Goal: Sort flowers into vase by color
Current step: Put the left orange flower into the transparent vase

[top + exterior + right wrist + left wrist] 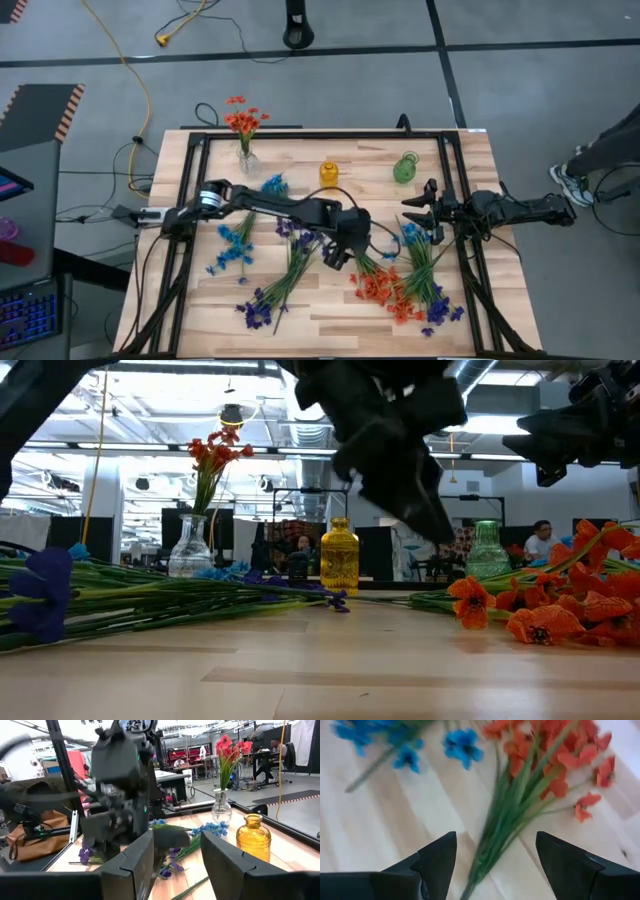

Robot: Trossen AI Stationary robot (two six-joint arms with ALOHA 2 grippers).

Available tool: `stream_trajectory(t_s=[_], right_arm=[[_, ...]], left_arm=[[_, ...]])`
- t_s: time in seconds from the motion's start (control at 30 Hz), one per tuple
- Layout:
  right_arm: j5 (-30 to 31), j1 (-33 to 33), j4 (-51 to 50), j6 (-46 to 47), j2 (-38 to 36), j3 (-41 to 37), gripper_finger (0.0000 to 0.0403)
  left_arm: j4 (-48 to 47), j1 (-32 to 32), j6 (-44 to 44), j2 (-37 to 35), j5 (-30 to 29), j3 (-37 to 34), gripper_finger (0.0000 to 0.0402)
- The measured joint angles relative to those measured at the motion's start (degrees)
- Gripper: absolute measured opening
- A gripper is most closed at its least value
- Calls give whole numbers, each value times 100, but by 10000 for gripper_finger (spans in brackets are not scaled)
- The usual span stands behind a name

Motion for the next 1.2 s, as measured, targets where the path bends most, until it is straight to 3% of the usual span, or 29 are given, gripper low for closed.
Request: stream_trajectory(t_s=[0.77,0.9,1.2], right_arm=[[-2,0,-15,9,0,0,191],[-2,0,-12,6,0,0,191],[-2,0,-10,3,0,0,191]], left_arm=[[546,-50,-295,767,65,18,257],[524,-54,-332,794,100,17,228],[440,-61,-465,798,98,17,112]])
